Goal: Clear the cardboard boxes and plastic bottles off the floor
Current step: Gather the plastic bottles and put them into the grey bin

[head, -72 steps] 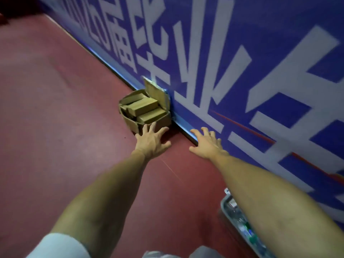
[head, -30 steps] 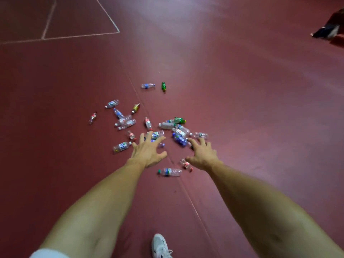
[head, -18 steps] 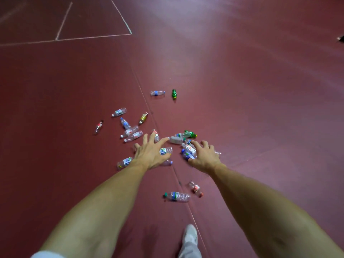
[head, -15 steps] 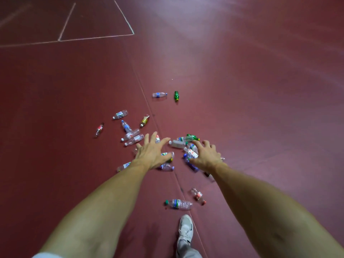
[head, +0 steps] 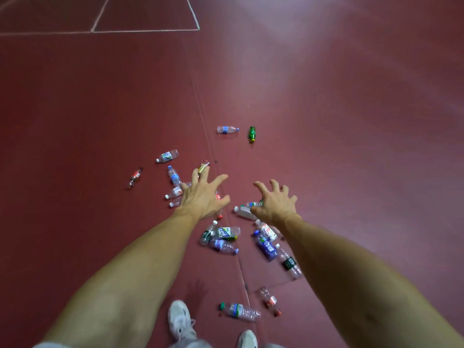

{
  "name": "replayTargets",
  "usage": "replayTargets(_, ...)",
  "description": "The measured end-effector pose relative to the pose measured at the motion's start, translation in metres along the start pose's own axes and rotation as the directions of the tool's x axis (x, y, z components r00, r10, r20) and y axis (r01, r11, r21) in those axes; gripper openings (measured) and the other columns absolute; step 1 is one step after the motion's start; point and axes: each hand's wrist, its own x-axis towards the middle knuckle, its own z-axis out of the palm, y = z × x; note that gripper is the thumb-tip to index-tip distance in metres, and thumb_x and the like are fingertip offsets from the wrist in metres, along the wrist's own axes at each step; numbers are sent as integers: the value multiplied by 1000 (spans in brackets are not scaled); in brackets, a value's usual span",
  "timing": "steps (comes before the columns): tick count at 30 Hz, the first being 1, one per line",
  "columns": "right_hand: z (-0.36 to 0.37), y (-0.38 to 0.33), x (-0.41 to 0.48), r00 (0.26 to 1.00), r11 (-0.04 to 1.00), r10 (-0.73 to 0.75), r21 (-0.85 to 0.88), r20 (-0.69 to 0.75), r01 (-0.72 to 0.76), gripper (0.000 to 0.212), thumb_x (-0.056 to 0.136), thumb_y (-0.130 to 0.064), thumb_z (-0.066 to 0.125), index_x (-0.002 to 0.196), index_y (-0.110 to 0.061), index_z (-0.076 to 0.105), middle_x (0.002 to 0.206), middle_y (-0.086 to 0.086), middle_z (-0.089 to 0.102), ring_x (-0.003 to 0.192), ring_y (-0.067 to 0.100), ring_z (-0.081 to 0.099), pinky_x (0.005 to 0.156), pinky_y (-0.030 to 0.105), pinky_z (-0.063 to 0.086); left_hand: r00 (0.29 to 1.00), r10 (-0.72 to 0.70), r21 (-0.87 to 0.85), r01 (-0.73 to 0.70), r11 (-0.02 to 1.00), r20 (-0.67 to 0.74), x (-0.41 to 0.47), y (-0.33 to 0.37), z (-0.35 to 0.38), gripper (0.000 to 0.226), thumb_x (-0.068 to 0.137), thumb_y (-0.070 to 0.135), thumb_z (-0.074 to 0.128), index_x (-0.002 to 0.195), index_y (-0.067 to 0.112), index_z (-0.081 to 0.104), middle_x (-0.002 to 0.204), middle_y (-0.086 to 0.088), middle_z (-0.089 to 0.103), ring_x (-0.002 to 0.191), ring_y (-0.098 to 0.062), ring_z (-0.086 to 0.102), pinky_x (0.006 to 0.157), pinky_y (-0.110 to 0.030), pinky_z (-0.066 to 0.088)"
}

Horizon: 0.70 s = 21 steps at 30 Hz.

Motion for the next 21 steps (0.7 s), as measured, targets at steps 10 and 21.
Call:
replayTargets(10,-6,-64,111,991,992,124,14,42,-124,81,85,-52,61,152,-46,16,158,5,22,135,37,31,103,54,35,988,110,46,-115,992,113,132,-70,-19,68,91,57,50,153,47,23,167,-7,0,152,-36,-2,115,-64,18)
replayTargets(21,-10,-85,170,965,966,250,46,76,-254,78,84,-50,61,152,-43,22,156,7,23,134,38,31,104,58,34,960,222,21,-228,973,170,214,-93,-29,69,92,56,51,153,47,22,167,-8,-1,152,-35,-2,115,-66,17)
